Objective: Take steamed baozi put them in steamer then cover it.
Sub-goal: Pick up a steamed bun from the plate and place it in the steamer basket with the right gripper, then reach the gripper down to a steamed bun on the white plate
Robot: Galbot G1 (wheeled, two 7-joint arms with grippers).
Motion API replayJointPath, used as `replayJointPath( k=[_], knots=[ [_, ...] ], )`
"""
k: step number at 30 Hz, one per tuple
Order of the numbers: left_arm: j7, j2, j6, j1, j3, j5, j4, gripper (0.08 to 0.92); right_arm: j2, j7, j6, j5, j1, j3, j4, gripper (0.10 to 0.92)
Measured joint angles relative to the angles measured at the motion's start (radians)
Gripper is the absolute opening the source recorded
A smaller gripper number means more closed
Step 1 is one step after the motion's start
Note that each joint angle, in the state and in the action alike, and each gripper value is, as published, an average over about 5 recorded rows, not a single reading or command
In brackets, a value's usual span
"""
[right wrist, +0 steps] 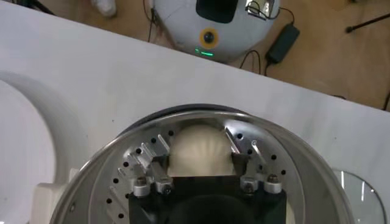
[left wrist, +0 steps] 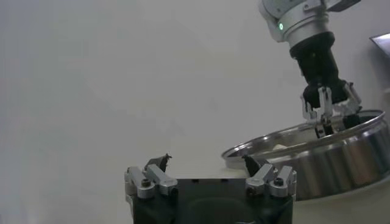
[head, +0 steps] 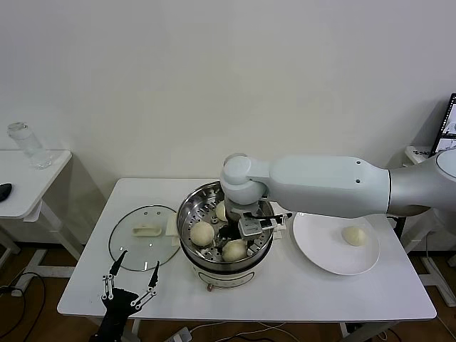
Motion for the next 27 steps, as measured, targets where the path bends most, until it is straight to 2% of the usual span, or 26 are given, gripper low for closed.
replayJointPath(
  k=[8, 13, 21, 27],
  knots=[
    [0.001, -0.002, 0.001, -0.004, -0.002, 0.000, 0.003, 0.823, -0.054, -0.006, -0.020, 0.013, 0.012, 0.081, -0.012, 0.823],
    [0.001, -0.002, 0.005, -0.006, 0.000, 0.001, 0.002, 0.823, -0.126, -0.011, -0.107, 0.094, 0.028, 0.156, -0.065, 0.823],
    [0.001, 0.008, 0.007, -0.004, -0.004, 0.002, -0.008, 0.823, -0.279, -0.043, -0.323, 0.282, 0.044, 0.208, -0.246, 0.823],
    [0.001, 0.013, 0.011, -0.010, -0.001, 0.002, -0.013, 0.823, -0.392, -0.058, -0.409, 0.348, 0.001, 0.217, -0.398, 0.823]
  ],
)
